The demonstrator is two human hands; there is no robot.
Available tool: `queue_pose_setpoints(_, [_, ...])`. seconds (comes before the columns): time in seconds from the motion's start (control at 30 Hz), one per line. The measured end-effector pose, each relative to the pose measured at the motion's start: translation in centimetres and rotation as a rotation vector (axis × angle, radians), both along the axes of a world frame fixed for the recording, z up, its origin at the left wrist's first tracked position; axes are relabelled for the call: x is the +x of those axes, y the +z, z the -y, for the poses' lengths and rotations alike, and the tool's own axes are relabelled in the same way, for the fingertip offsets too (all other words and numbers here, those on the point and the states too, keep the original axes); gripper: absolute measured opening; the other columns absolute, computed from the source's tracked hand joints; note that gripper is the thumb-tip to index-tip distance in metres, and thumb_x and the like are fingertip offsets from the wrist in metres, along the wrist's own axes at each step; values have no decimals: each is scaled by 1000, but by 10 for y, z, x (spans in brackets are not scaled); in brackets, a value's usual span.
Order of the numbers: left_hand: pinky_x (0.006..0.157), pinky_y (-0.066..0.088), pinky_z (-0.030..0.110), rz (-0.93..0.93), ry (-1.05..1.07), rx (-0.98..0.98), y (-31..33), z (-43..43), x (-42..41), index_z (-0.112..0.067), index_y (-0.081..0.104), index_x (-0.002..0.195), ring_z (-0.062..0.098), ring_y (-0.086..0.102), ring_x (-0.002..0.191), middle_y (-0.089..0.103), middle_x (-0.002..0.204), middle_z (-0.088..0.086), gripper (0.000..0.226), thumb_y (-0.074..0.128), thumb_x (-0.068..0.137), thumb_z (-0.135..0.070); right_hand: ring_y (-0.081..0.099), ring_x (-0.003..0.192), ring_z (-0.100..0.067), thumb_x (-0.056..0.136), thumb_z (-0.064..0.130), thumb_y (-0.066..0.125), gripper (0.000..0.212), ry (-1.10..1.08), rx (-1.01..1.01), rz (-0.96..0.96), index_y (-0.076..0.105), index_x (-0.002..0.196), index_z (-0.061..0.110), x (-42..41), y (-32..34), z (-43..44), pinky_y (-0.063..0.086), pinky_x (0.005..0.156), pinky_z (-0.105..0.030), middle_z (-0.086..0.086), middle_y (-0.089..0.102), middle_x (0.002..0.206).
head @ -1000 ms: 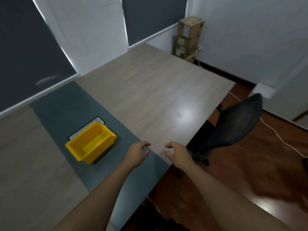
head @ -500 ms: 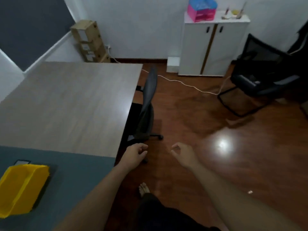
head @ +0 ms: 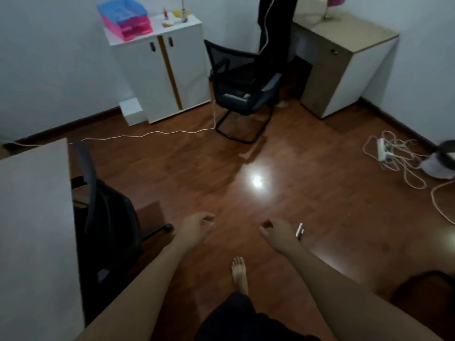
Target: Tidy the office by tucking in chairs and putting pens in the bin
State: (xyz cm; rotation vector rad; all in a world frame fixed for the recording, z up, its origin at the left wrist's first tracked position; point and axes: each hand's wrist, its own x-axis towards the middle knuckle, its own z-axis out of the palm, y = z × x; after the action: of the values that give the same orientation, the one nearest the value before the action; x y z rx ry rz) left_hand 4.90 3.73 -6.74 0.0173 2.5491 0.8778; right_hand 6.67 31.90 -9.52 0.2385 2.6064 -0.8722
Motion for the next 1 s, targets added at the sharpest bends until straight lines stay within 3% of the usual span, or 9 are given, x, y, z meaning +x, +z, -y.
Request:
queue_pose_setpoints(0.13, [104,48,24,-20,-127,20,-11,-52,-64,-14,72,140,19,69,127,72,143,4,36,67,106,-22,68,124,-29,101,26,69,30,-143,40,32,75,124,8,-31,2,-62,52,105,-37,-11,76,128])
queue_pose_setpoints(0.33, [105,53,31,-8,-276,92,-25,-126,-151,-10,76,133,23,74,120,77,134,9,33,70,102,-17,72,114,-27,98,22,71,23,-450,38,24,77,116,9,-61,16,-137,55,97,-37,-8,79,115])
queue_pose_setpoints(0.47, [94,51,23,17,-364,130,-38,-169,-191,-11,76,133,21,74,117,78,132,7,32,70,103,-20,68,112,-21,99,25,71,28,-558,51,49,74,123,10,-69,16,-172,50,95,-31,-5,75,123])
queue_pose_setpoints(0.63, [89,47,21,57,-459,126,-50,-206,-221,-12,76,133,19,74,115,79,130,5,32,70,104,-21,65,107,-14,100,25,71,31,-618,50,53,73,127,8,-74,3,-190,44,92,-23,-6,75,126])
queue_pose_setpoints(0.73, [96,52,27,80,-489,110,-52,-226,-235,-13,76,133,20,73,117,79,130,5,32,69,104,-21,69,116,-20,100,24,72,31,-612,34,69,73,126,9,-79,-3,-199,49,96,-27,-6,75,126])
queue_pose_setpoints(0.83, [99,53,30,85,-503,89,-52,-248,-247,-12,77,132,22,73,118,80,129,6,31,70,103,-21,68,114,-20,99,24,72,29,-599,21,74,73,124,9,-88,-10,-215,47,93,-26,-5,75,123])
queue_pose_setpoints(1.0, [93,48,24,74,-455,74,-51,-287,-256,-12,77,132,22,73,119,79,129,7,32,71,103,-22,70,116,-24,100,22,72,31,-569,-10,87,73,125,5,-113,-22,-261,52,99,-31,-7,75,123])
